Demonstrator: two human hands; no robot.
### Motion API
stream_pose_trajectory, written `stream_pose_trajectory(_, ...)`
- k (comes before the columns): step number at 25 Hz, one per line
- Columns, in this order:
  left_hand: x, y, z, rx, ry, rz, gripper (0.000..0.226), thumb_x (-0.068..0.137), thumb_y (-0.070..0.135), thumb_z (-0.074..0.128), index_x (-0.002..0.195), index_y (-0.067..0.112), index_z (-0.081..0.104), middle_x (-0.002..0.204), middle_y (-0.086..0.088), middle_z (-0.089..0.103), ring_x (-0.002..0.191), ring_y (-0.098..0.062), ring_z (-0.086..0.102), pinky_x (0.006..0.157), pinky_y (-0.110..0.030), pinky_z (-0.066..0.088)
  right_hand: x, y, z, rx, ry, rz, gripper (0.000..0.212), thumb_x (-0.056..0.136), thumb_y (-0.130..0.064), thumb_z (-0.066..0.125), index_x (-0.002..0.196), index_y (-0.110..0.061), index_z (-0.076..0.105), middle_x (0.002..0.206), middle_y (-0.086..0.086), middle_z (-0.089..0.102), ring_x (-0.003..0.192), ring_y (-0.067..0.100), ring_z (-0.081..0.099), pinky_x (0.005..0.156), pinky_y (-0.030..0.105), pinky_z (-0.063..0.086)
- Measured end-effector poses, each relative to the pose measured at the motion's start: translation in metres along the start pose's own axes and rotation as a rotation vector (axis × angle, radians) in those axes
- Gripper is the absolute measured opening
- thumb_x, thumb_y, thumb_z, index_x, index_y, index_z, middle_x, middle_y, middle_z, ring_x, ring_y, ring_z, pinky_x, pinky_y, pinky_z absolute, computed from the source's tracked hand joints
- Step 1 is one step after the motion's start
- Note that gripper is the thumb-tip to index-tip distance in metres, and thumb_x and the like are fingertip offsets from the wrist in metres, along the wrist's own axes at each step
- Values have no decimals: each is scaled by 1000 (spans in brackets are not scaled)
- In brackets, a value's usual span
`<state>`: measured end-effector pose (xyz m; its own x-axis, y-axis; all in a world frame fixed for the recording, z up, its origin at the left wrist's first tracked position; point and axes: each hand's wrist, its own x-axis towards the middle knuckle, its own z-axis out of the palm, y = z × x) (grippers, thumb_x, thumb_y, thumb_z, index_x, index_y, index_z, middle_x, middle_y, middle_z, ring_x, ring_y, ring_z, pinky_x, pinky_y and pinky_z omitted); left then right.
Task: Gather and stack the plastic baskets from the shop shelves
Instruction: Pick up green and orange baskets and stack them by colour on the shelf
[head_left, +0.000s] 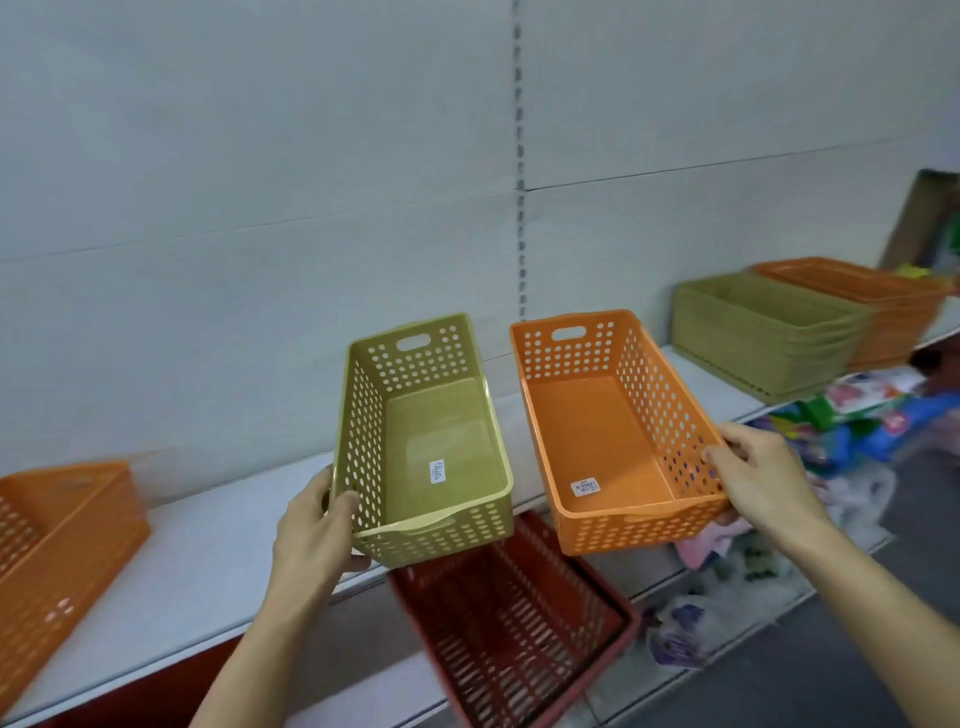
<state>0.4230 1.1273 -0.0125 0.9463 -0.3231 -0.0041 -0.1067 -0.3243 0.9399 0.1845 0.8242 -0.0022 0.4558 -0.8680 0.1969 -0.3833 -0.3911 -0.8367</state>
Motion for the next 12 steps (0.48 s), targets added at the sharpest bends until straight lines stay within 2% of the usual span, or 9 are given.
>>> stream_pose_trajectory(2,-10,21,39,10,-31,27,29,92,11,47,112,22,66,99,-7,72,78,-32,73,60,-42,62,11,24,-41,29,44,-7,26,86,-2,55,72,-21,66,68,8,67,54,31,64,37,32,52)
stream_pose_trajectory(5,-29,53,106,-19,-45,57,27,92,10,49,110,18,66,97,-7,72,76,-32,73,58,-40,61,30,64,-103,46,77,-10,26,85,0,56,71,-19,68,65,8,68,58,35,67,37,39,49)
stream_pose_trajectory(9,-63,106,214,-131,-55,92,23,91,5,49,102,13,67,92,-10,72,74,-33,72,57,-41,60,69,123,-205,120,60,55,28,88,4,52,79,-16,69,55,2,64,35,17,60,30,27,47)
stream_pose_trajectory(12,-85,155,297,-205,-71,113,22,92,3,47,92,15,65,89,-10,71,72,-33,70,64,-46,61,107,158,-285,122,107,43,24,87,8,52,84,-8,69,44,-5,62,31,5,53,31,16,43)
